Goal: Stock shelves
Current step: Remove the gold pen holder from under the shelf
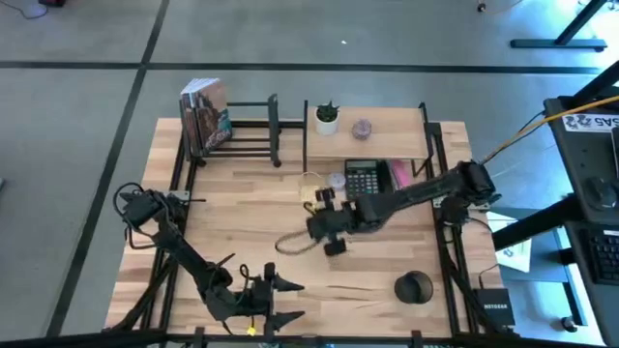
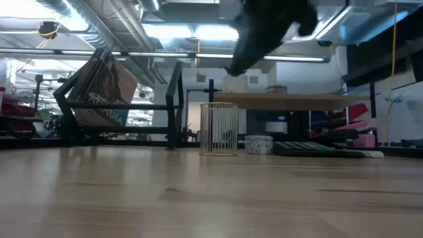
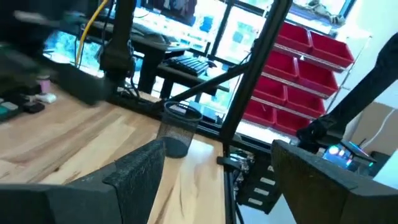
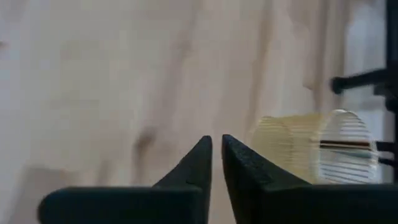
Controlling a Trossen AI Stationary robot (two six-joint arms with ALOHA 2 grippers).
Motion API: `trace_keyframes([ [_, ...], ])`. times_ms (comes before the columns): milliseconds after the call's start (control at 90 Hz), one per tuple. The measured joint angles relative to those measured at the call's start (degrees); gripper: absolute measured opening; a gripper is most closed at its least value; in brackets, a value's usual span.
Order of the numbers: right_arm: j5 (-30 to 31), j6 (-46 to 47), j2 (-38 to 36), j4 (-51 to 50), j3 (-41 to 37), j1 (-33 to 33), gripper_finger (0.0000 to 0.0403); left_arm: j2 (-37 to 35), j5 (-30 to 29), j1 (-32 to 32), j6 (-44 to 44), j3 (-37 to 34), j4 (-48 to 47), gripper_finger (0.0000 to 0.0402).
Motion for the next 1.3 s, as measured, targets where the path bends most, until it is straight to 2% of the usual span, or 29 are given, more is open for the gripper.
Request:
trace_keyframes([
  [178, -0.13, -0.68, -0.05, 4.04, 0.04, -6.26, 0.015, 0.0, 0.0, -0.1, -0.04, 0.0, -0.02, 0.0276],
  [233, -1.92, -1.31, 0.63, 4.32, 0.12, -7.76, 0.0175, 0.0, -0.02, -0.14, -0.09, 0.0, -0.19, 0.0276],
  [378, -7.0, -2.08, 4.61, 3.78, -0.03, -10.74, 0.0195, 0.0, -0.03, -0.16, -0.04, 0.0, -0.37, 0.0276],
  [478, -4.21, -1.67, 7.06, 4.01, -0.04, -11.49, 0.0182, 0.0, -0.02, -0.16, -0.17, 0.0, -0.72, 0.0276],
  [556, -2.04, -1.58, 8.51, 3.8, -0.03, -11.66, 0.0156, 0.0, -0.01, -0.16, -0.19, 0.0, -0.72, 0.0276],
  [633, -2.35, -1.55, 9.0, 3.42, -0.04, -11.48, 0.0112, 0.0, -0.09, -0.16, -0.19, 0.0, -0.9, 0.0276],
  [733, -3.92, -0.71, 8.15, 2.25, -0.02, -9.91, 0.0031, 0.0, -0.15, -0.16, -0.21, 0.0, -1.2, 0.0276],
  [778, -4.52, -0.52, 7.46, 0.59, -0.02, -8.73, 0.0014, 0.0, -0.16, -0.11, -0.61, 0.0, -1.58, 0.0276],
  [944, -9.0, 3.91, 2.78, -6.3, 0.0, -1.73, 0.0004, 0.0, -0.16, -0.1, -0.67, 0.0, -1.6, 0.0276],
  [1078, -17.22, 6.07, -0.93, -12.81, 0.0, 6.96, 0.0002, 0.0, -0.17, -0.1, -0.79, 0.0, -1.62, 0.0276],
  [1156, -20.03, 8.85, -3.16, -17.87, 0.0, 11.88, 0.0001, 0.0, -0.17, -0.1, -1.04, 0.0, -1.66, 0.0276],
  [1233, -19.9, 14.14, -5.54, -24.31, 0.0, 15.32, 0.0, 0.0, -0.17, -0.14, -1.04, 0.0, -1.62, 0.0276],
  [1300, -17.46, 19.66, -8.03, -30.44, -0.04, 17.22, 0.0, 0.0, -0.17, -0.18, -1.34, 0.0, -1.75, 0.0276],
])
